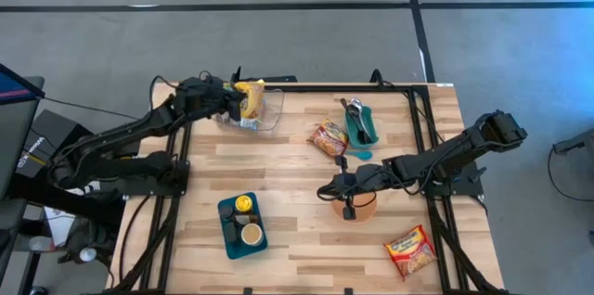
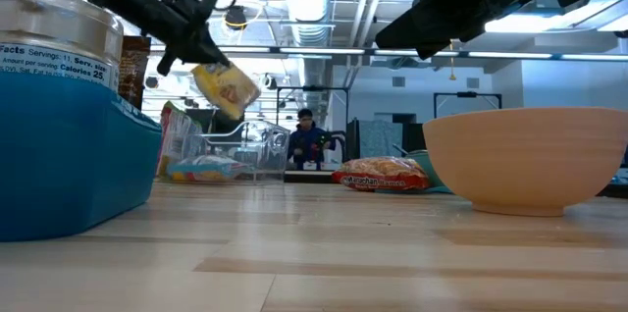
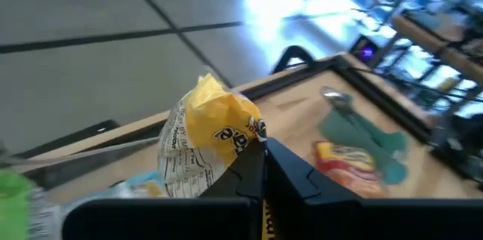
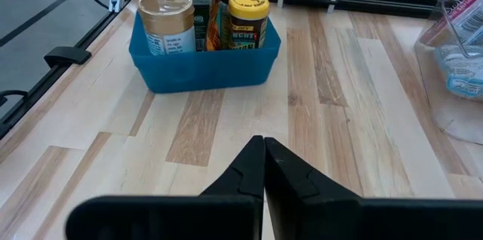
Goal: Pick & Place Food Item
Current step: Put the yellow noodle pack into the transparent bin
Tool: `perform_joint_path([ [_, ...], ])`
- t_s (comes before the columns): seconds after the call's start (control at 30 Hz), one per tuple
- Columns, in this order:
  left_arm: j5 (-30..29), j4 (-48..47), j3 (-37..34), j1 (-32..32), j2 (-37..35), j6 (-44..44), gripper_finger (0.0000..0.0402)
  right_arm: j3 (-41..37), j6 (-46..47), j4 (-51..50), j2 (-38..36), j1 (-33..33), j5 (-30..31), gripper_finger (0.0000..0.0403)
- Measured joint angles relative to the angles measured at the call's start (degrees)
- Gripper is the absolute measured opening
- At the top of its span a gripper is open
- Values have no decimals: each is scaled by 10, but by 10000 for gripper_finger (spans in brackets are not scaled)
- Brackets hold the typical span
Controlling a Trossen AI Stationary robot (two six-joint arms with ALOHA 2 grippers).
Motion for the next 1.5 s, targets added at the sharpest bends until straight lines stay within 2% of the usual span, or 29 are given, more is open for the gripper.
perform_joint_path([
  [0.27, 31, 20, 0, 36, 61, 9, 0, 0, -3, 0, 0, 0, 0, 0],
  [0.6, 31, 47, 0, 44, 121, 34, 0, 0, -5, 0, 0, 0, 0, 0],
  [1.0, 30, 30, 0, 64, 143, 29, 0, 0, -5, -1, 0, 0, 0, 0],
  [1.23, 21, -15, 0, 81, 139, 10, 0, 0, -5, -1, 0, 0, 0, 0],
  [1.5, 5, -19, 0, 82, 139, 9, 0, 0, -5, -1, 0, 0, 0, 0],
])
